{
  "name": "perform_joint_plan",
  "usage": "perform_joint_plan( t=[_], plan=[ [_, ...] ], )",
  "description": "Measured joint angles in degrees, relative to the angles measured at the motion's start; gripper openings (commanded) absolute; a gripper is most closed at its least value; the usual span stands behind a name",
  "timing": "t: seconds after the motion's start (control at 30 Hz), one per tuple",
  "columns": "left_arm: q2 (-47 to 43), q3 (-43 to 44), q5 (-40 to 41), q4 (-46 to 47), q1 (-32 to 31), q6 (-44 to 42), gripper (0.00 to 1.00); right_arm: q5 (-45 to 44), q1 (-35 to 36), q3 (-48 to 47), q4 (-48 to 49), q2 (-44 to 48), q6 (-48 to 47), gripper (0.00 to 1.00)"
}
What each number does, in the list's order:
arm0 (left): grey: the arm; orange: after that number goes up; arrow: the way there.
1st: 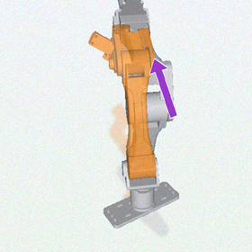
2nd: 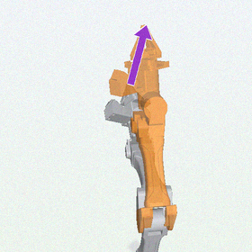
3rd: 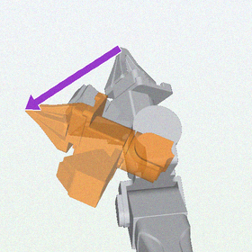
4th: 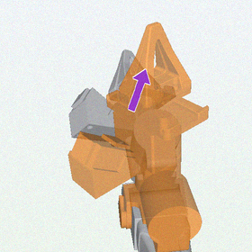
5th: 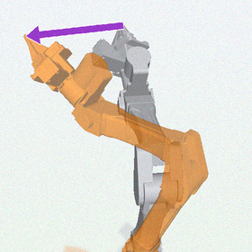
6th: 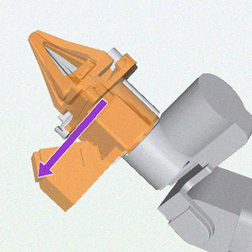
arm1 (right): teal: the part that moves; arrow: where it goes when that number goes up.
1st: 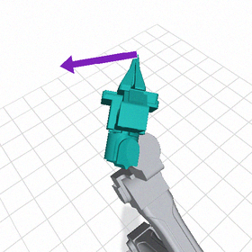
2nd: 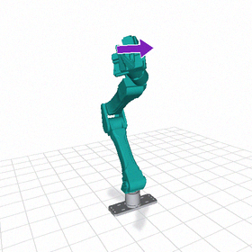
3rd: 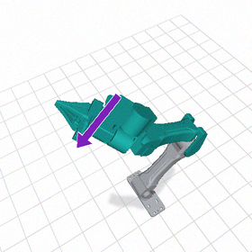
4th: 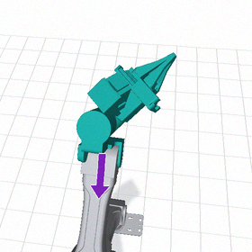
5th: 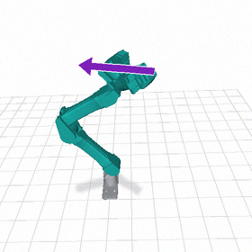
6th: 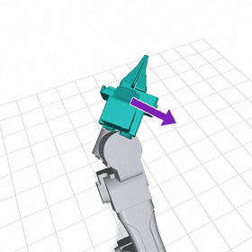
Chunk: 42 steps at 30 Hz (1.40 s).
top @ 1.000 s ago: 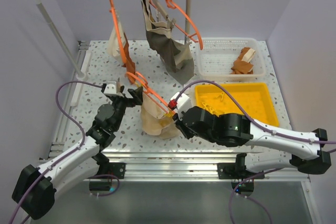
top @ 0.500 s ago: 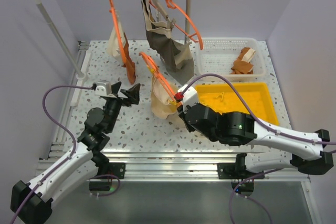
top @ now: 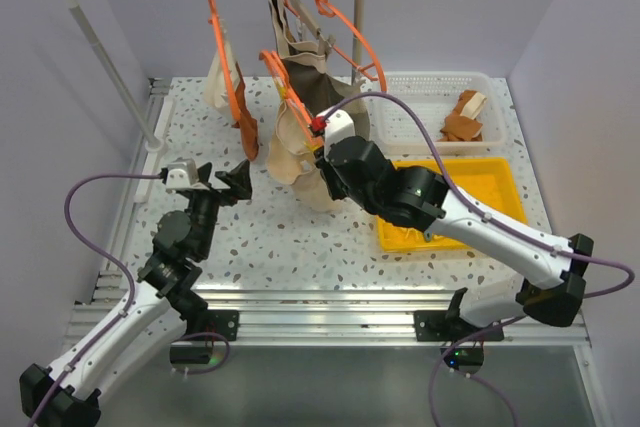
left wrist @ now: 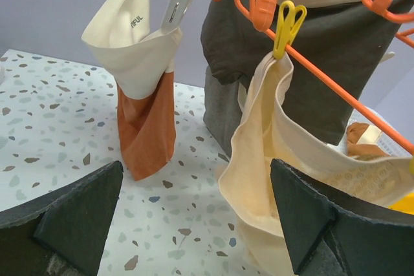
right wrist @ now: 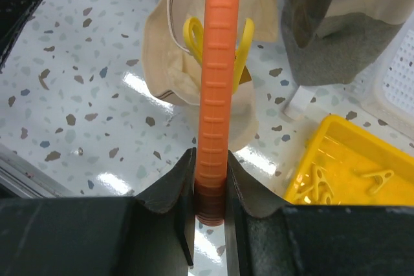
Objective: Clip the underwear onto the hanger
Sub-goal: Place the hanger at the clothesline.
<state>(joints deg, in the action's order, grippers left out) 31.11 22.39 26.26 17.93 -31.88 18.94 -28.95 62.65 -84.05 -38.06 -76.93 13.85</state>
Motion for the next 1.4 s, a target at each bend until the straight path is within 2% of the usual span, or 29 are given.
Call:
perform_joint_plan(
  t=[0.47, 1.0, 1.23, 1.4],
  plan=[
    [-1.49, 0.0, 2.14, -2.36, 0.0, -0.04, 1.0, 10.43, -10.67, -22.64, 1.46, -18.67, -1.92, 0.0],
    [-0.11, 0.0, 2.45, -2.27, 0.0, -0.07, 1.0, 18.05, -16.92, -50.05, -3.93, -33.97, -2.34, 0.0],
    [-0.15, 0.0, 2.43, -2.21, 0.0, -0.07, 1.0, 19.65, -17.55, -53.33, -5.81, -39.41, -1.9, 0.0],
    [-0.15, -0.02, 2.4, -2.23, 0.0, -0.07, 1.0, 19.69, -17.7, -49.18, -3.3, -38.95, -1.27, 0.0]
  ],
)
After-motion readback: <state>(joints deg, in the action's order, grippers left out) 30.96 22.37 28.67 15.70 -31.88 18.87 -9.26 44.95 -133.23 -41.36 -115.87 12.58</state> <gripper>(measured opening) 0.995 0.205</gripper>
